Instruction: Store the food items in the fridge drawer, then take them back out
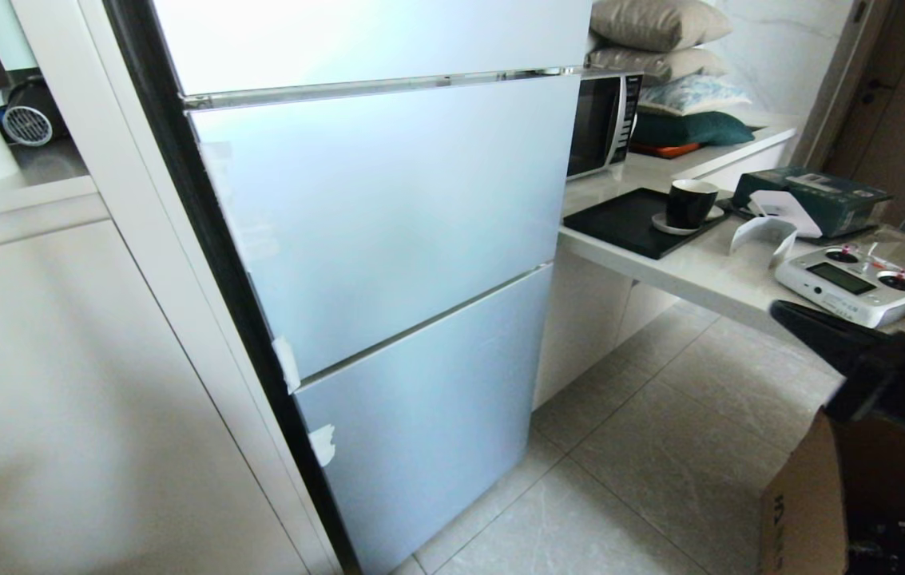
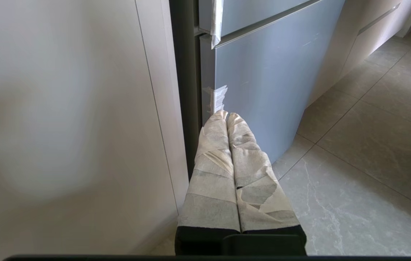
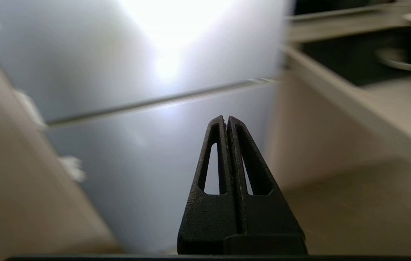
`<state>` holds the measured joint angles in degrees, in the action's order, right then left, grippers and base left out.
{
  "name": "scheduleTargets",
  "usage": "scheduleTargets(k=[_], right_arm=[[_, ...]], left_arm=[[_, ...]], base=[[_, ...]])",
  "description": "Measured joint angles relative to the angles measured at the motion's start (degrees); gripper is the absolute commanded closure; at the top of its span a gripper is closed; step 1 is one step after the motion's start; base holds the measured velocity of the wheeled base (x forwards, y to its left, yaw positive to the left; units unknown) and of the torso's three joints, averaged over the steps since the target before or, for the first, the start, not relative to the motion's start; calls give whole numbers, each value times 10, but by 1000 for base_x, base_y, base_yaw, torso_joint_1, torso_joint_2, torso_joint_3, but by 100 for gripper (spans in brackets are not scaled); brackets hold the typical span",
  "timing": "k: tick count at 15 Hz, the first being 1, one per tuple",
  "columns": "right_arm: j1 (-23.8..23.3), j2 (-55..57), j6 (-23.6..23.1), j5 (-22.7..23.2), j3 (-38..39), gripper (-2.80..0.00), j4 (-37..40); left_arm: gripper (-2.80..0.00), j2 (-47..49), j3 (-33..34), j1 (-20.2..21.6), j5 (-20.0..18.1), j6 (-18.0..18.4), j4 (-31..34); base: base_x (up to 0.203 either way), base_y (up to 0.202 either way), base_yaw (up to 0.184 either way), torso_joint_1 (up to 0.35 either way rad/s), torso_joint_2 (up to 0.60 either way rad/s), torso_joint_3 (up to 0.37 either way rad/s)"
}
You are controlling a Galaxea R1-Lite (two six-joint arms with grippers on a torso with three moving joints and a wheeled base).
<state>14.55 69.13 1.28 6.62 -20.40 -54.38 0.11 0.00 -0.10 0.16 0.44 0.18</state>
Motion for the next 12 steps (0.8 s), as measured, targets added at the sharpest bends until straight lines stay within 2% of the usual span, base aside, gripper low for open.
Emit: scheduleTargets(k=[4, 8, 10, 12], right_arm=[[-84, -297, -31, -10, 106, 0, 213], [-123, -565, -35, -17, 170, 0, 409], [-136, -637, -21, -43, 192, 0, 488], [-142, -670, -30, -62, 200, 0, 543]], left_arm=[[0, 0, 0, 0, 0, 0, 0], [0, 0, 0, 0, 0, 0, 0], [0, 0, 0, 0, 0, 0, 0], [0, 0, 0, 0, 0, 0, 0]], base=[[0, 0, 0, 0, 0, 0], [0, 0, 0, 0, 0, 0], [0, 0, 0, 0, 0, 0], [0, 0, 0, 0, 0, 0]])
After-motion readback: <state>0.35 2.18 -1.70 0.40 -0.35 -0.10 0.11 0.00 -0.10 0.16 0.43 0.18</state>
